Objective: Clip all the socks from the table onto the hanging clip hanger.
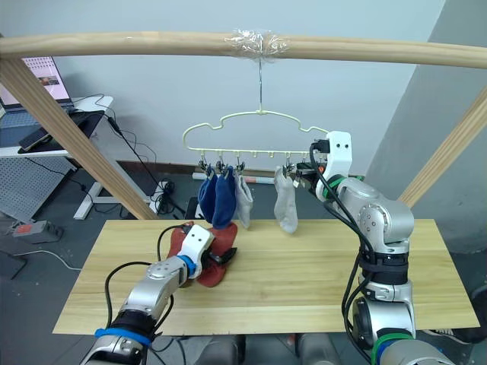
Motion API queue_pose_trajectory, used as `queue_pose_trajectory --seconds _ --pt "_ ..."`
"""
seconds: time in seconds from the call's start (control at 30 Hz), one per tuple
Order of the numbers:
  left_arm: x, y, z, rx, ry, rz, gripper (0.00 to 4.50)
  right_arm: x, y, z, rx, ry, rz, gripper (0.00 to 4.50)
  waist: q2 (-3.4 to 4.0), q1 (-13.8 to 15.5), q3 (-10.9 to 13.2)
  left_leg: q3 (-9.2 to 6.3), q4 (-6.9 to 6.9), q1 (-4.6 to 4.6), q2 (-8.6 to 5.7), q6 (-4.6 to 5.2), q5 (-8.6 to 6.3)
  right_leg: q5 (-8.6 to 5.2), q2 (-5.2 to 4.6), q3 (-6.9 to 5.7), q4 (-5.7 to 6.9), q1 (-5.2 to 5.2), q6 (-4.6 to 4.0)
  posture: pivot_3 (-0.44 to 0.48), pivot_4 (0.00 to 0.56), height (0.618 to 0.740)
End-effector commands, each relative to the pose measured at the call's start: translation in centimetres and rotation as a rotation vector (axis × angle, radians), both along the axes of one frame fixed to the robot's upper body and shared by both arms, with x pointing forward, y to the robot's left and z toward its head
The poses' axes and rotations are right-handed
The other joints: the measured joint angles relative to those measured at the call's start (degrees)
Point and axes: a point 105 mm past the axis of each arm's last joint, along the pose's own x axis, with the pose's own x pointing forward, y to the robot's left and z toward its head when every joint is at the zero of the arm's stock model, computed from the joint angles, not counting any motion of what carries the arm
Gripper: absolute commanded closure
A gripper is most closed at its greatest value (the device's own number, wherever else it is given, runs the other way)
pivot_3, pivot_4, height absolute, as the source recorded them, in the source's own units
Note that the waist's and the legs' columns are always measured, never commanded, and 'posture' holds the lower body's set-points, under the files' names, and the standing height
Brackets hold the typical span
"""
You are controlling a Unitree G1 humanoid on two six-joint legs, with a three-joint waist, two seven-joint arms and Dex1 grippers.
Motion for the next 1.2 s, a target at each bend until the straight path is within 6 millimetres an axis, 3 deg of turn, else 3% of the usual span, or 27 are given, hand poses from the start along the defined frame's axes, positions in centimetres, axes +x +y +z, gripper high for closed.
queue_pose_trajectory --seconds 0.03,0.33,0.43,0.53,0.67,0.8,0.97,1.2 --pt "0.1 0.0 -0.5 0.061 -0.009 -0.060 0.64 -0.5 -0.3 0.6 0.016 -0.010 -0.009 4.50 0.01 0.0 0.0 0.00 0.00 0.00 0.00 0.00 0.00 -0.01 0.00 0.00 0.00 0.00 0.02 -0.008 0.209 0.740" --pt "-2.3 -0.1 -2.1 0.151 -0.008 -0.146 2.94 -0.4 -0.7 0.7 0.025 0.001 -0.025 4.50 0.04 -0.1 0.0 0.01 0.00 0.04 0.00 0.00 0.00 -0.03 -0.01 0.02 0.01 0.02 0.04 -0.005 0.217 0.740" --pt "-2.8 -0.9 -1.6 0.124 -0.037 -0.172 3.74 -0.3 -0.8 0.7 0.026 0.006 -0.026 4.50 0.06 0.0 0.1 0.00 0.00 0.04 0.01 0.00 0.00 -0.03 -0.01 0.02 0.01 0.02 0.04 -0.002 0.219 0.740" --pt "-3.5 -3.2 1.0 -0.050 -0.094 -0.195 4.47 -0.2 -0.8 0.9 0.058 0.033 -0.025 4.50 0.13 -0.1 0.2 0.01 0.00 0.04 0.01 0.00 0.00 -0.03 -0.02 0.03 0.00 0.02 0.04 0.001 0.219 0.740" --pt "-4.6 -6.8 7.0 -0.360 -0.199 -0.252 4.47 -0.4 -0.5 1.2 0.131 0.119 -0.013 4.50 0.14 0.1 0.7 -0.05 0.01 -0.07 0.02 0.00 0.00 -0.02 -0.06 -0.02 -0.03 0.00 0.02 0.005 0.212 0.740" --pt "-5.0 -8.6 10.8 -0.480 -0.271 -0.267 4.47 -0.7 -0.3 1.5 0.221 0.228 -0.011 4.50 0.23 0.0 0.8 -0.08 0.01 -0.06 0.02 0.00 0.00 -0.02 -0.04 -0.05 0.00 -0.01 0.01 0.004 0.206 0.740" --pt "-4.4 -10.5 12.4 -0.517 -0.298 -0.271 4.47 -0.9 0.2 2.1 0.281 0.278 -0.017 4.50 0.27 -0.1 0.8 -0.03 0.00 -0.06 0.01 0.00 0.00 -0.03 -0.01 -0.04 -0.05 -0.01 0.03 -0.008 0.196 0.740" --pt "-3.3 -11.3 13.6 -0.522 -0.359 -0.270 4.47 -1.0 0.6 2.4 0.312 0.279 -0.029 4.50 0.28 -0.4 0.8 0.00 -0.01 -0.10 0.00 0.01 0.00 -0.03 0.00 -0.03 -0.12 -0.01 0.04 -0.017 0.190 0.740"
